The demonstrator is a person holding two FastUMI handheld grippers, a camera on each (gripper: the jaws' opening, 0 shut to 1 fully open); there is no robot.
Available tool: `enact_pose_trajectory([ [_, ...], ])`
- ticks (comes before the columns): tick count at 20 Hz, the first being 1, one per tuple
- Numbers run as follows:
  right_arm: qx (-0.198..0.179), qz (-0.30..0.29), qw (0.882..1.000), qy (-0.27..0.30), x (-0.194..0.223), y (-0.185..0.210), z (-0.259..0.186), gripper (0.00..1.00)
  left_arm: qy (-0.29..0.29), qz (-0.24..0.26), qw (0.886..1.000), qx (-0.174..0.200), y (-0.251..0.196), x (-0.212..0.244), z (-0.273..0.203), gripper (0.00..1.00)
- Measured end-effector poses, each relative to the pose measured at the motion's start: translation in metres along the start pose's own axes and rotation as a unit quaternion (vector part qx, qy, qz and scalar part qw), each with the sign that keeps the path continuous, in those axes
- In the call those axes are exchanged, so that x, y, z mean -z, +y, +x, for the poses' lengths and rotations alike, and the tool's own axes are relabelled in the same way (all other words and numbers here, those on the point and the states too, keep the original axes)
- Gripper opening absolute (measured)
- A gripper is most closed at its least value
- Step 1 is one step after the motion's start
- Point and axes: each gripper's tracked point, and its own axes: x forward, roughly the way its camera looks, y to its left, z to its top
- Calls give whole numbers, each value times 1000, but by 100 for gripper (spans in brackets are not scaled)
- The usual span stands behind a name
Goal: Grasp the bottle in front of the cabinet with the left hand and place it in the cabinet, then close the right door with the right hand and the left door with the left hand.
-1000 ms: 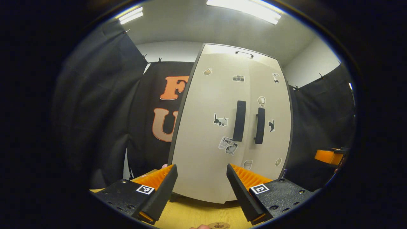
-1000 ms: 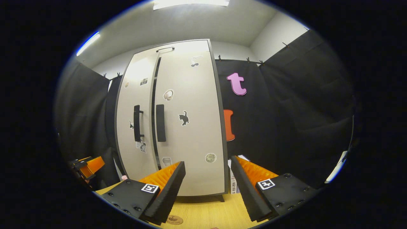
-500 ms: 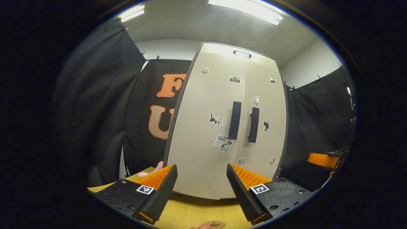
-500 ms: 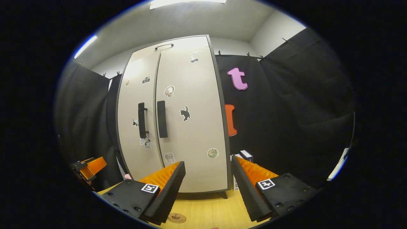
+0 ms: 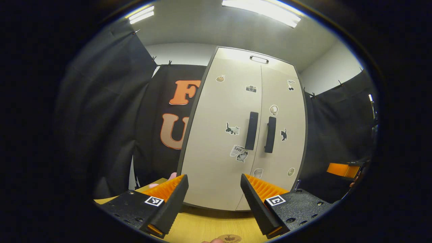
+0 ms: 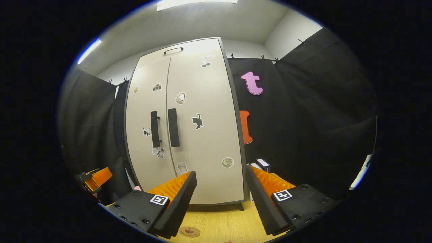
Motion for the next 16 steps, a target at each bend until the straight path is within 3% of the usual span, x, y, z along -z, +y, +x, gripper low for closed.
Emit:
enact_pose_trajectory([
  [16,4,2,1000,8,9,4,-2,97,9,3,1000,9,-2,5,0,95],
])
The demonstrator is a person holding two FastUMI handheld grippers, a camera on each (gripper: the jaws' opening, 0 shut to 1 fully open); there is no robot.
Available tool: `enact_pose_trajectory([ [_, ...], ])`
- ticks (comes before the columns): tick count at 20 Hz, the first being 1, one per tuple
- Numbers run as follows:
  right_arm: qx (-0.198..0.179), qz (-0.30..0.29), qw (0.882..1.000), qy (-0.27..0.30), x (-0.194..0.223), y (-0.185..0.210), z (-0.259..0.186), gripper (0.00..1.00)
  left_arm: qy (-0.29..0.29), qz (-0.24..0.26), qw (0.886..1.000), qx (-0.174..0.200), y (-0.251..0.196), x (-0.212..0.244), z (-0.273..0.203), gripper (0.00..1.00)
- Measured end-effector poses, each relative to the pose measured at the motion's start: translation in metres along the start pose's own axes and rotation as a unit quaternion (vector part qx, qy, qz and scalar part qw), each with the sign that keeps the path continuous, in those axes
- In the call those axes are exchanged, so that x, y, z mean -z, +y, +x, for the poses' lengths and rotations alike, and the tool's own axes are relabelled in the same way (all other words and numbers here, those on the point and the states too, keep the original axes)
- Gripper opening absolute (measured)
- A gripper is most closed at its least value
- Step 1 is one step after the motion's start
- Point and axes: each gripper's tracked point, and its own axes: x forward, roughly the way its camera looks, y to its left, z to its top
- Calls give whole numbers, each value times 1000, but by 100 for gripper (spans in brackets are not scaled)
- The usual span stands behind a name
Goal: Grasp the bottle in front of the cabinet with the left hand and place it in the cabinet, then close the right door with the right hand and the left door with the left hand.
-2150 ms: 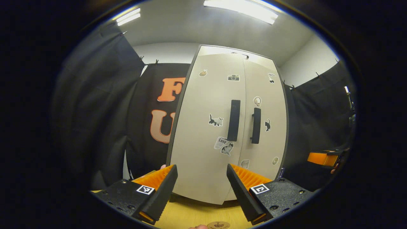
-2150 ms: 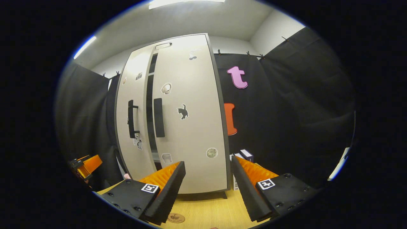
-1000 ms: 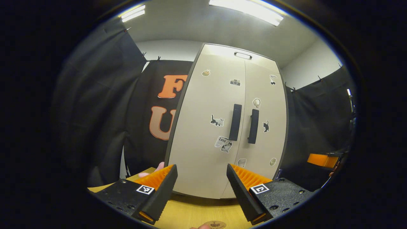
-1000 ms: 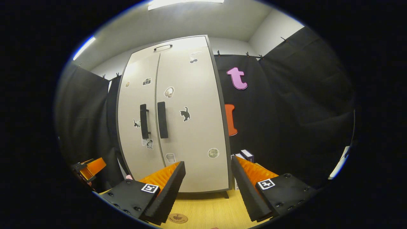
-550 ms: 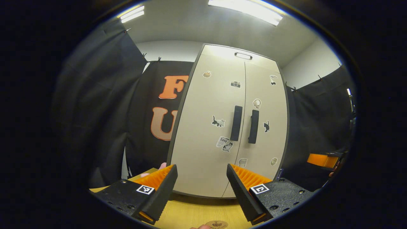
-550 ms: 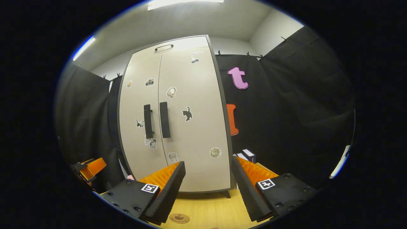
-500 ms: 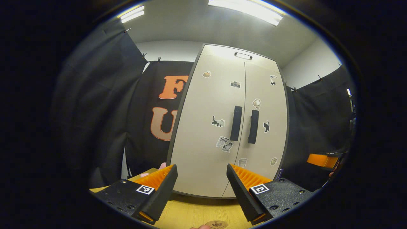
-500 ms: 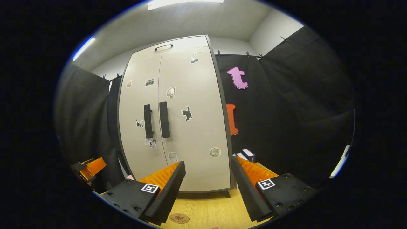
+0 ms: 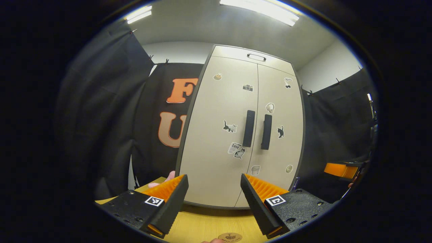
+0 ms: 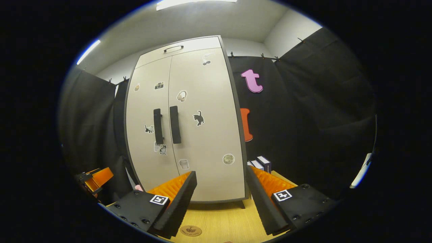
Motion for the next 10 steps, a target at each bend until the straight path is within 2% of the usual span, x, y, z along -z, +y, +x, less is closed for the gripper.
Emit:
enact_pose_trajectory([
  [10,-5,2,1000,7,7,14,4,97,4,2,1000,-2,11,6,3,95],
])
